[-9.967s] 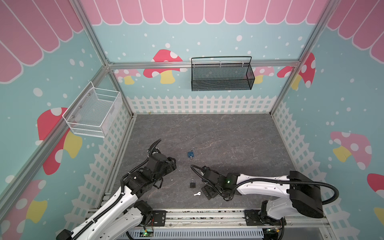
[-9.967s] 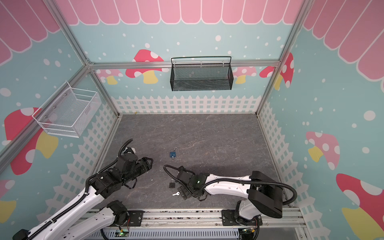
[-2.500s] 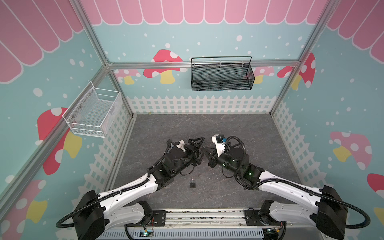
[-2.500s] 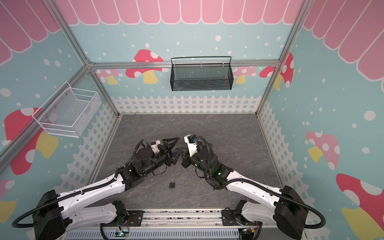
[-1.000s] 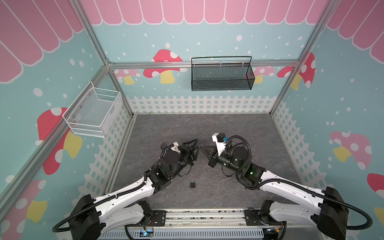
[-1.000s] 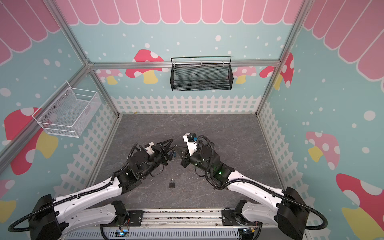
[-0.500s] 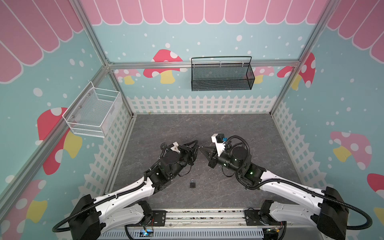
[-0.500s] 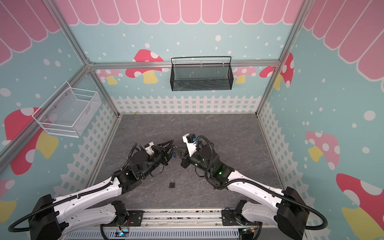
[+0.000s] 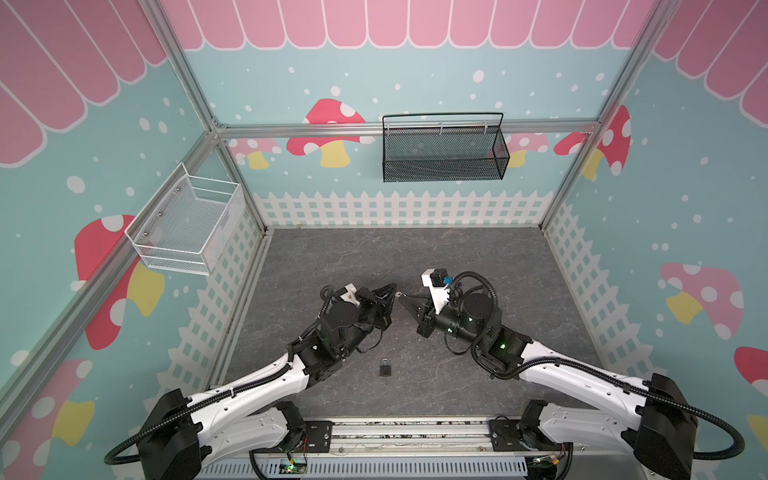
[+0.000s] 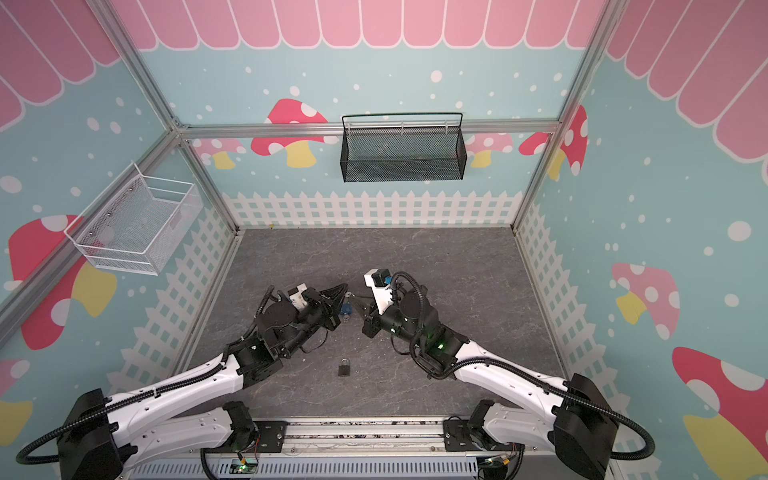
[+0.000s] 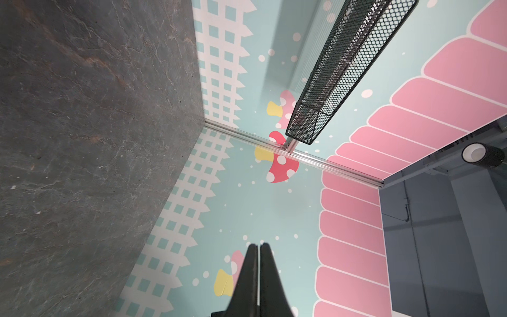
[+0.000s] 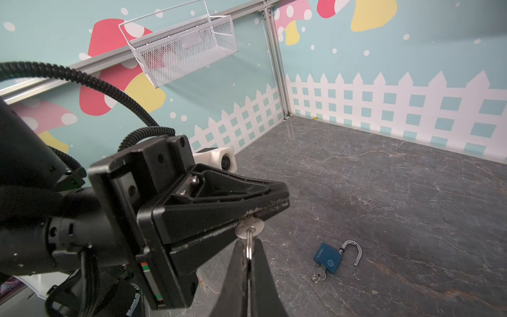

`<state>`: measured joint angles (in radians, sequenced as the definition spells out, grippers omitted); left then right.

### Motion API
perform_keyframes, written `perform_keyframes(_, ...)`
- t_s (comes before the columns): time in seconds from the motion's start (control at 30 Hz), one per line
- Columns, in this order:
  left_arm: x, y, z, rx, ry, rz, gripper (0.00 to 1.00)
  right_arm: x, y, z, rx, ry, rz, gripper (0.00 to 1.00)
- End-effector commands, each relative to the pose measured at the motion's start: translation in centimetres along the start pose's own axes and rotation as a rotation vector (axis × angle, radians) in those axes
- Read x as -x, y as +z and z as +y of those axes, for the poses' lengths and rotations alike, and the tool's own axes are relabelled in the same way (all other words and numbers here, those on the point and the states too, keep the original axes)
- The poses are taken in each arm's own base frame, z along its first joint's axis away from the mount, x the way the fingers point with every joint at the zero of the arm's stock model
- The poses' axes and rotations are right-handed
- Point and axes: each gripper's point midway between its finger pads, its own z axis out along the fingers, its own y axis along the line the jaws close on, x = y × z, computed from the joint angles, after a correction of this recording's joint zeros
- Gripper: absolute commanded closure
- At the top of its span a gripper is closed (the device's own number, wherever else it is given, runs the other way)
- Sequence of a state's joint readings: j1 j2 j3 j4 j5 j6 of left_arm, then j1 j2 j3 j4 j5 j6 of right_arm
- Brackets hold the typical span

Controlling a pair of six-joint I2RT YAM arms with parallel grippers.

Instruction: Unlock with the key

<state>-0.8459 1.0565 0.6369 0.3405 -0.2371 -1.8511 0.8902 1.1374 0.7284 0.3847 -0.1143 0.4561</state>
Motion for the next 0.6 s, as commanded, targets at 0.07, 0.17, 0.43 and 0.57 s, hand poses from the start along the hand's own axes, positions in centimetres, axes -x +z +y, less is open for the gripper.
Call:
perform_keyframes(0.07,0.1,-0.3,-0.4,-0.012,0.020,-0.014,1.00,1.0,-0.6,0.3,0.004,-0.025,-0.014,0.95)
perform_keyframes(0.17,0.3,-0.2,-0.6,-0.008,0.081,-0.021,1.00,1.2,-0.9,0.4,-0.001,-0.020,-0.002,0.85)
perform_keyframes(0.43,0.6,0.3,-3.2,-0.008,0.552,0.067,1.00,1.8,-3.2,2.9,0.185,0.124,0.081,0.32)
perform_keyframes(0.57,-1.1,0.3,-4.4,-0.069,0.827,0.152,1.00,3.0,-4.4,3.2,0.294,0.257,0.100,0.31)
